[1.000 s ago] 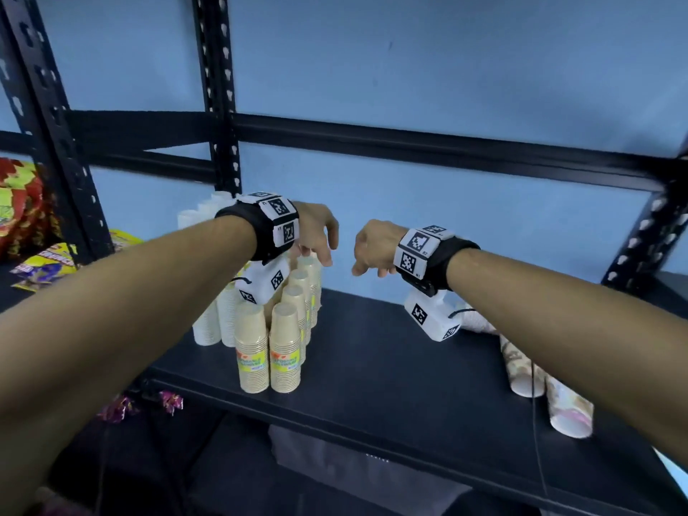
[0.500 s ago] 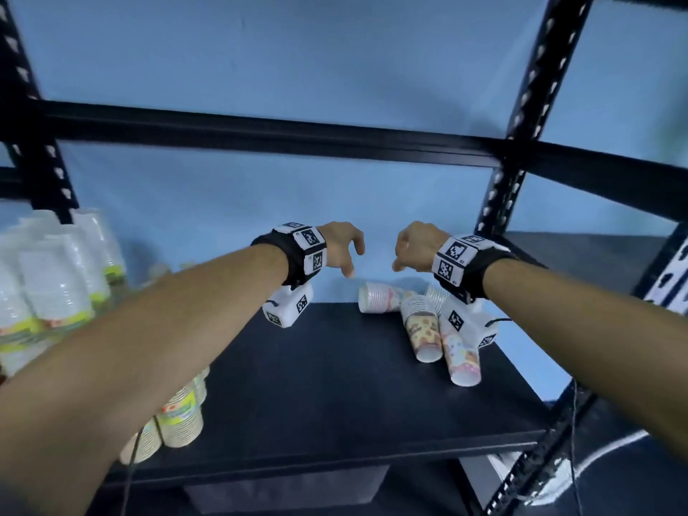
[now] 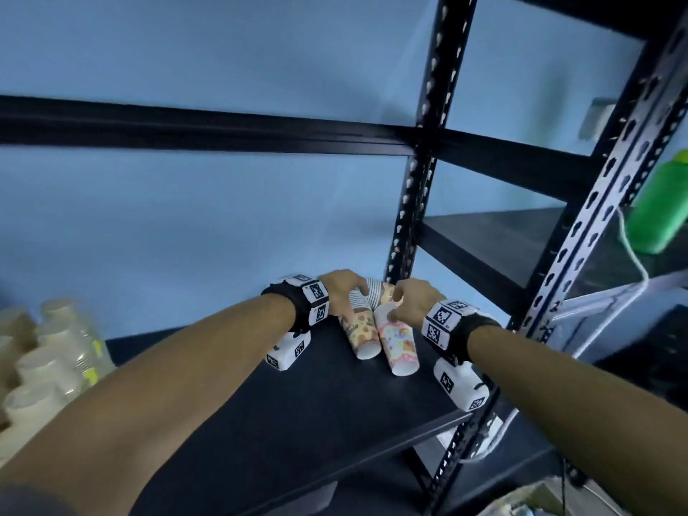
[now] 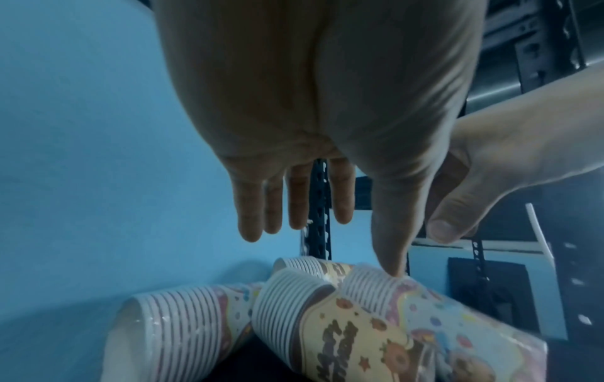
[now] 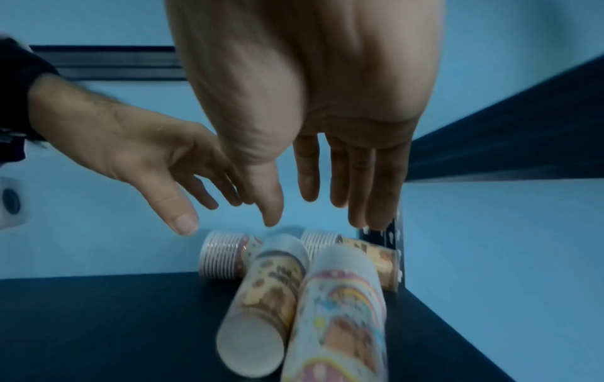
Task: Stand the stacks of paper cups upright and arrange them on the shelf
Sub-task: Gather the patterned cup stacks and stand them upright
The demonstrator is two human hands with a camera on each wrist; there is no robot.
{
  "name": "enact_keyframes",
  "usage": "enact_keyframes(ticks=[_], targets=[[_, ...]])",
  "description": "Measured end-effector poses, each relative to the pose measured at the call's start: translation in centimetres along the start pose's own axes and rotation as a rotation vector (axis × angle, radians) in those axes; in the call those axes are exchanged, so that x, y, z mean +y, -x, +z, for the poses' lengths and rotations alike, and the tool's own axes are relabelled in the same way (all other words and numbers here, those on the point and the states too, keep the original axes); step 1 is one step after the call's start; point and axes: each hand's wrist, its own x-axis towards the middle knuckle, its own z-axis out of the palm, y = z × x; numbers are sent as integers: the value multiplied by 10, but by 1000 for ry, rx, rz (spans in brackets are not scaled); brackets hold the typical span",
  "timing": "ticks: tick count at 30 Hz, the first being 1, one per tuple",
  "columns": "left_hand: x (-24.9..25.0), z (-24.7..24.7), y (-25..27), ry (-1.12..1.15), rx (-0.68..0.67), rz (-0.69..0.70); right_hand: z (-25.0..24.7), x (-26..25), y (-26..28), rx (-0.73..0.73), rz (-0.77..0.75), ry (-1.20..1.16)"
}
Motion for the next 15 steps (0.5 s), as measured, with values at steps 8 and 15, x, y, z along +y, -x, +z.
enact_keyframes(ticks=[8,15], targets=[[1,28,-30,-84,-91,67,49,26,-2,-50,91,-101],[-4,50,-46,-136,-118,132,75,39,-7,-75,115,-113]])
